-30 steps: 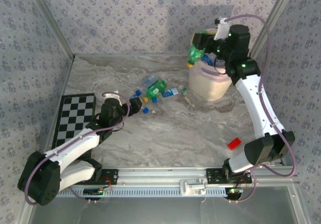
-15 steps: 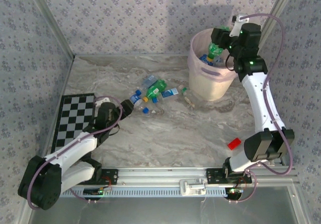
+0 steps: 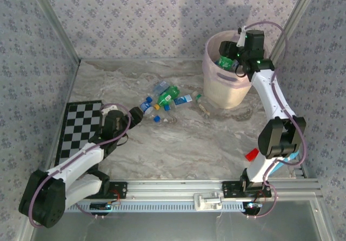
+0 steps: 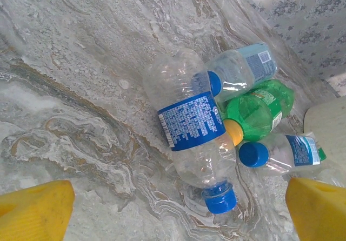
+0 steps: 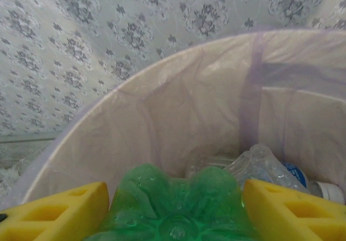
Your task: Put the plastic bottles in the bin
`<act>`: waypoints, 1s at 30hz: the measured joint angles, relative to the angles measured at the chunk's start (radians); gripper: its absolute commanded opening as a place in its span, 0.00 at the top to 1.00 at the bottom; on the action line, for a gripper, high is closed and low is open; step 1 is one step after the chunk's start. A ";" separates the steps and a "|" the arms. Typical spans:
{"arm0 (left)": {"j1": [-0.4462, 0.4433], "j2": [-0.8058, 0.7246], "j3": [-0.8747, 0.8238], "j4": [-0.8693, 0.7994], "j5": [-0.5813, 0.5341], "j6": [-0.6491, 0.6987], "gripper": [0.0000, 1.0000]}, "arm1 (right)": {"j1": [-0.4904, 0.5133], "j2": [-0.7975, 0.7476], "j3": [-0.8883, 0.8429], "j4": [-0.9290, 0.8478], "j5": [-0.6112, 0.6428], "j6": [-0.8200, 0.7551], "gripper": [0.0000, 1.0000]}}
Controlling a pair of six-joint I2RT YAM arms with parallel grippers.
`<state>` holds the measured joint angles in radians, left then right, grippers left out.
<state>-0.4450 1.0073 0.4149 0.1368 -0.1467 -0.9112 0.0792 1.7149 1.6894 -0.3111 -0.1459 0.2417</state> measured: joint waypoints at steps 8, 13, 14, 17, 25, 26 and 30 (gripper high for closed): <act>0.000 -0.038 0.000 -0.016 -0.004 0.000 0.00 | 0.004 0.002 0.112 -0.032 0.032 -0.006 0.00; 0.000 -0.053 -0.002 -0.027 -0.008 0.000 0.00 | 0.004 -0.077 0.126 -0.036 0.069 -0.034 0.00; 0.000 -0.053 -0.003 -0.029 -0.011 0.000 0.00 | 0.004 -0.101 0.119 -0.034 0.076 -0.035 0.00; 0.000 -0.053 -0.009 -0.031 -0.015 0.000 0.00 | 0.004 -0.196 0.071 -0.023 0.077 -0.037 0.00; 0.000 -0.017 -0.009 -0.029 -0.018 0.001 0.00 | 0.052 -0.390 -0.161 0.007 -0.031 -0.032 0.02; 0.000 -0.010 -0.009 -0.029 -0.018 0.001 0.00 | 0.069 -0.407 -0.199 0.006 -0.042 -0.032 0.03; 0.000 0.019 -0.002 -0.029 -0.014 0.001 0.00 | 0.158 -0.479 -0.357 -0.004 -0.054 -0.033 0.05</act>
<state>-0.4450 1.0260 0.4129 0.1081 -0.1612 -0.9104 0.2371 1.2362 1.3327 -0.3149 -0.1997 0.2089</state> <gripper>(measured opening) 0.999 0.954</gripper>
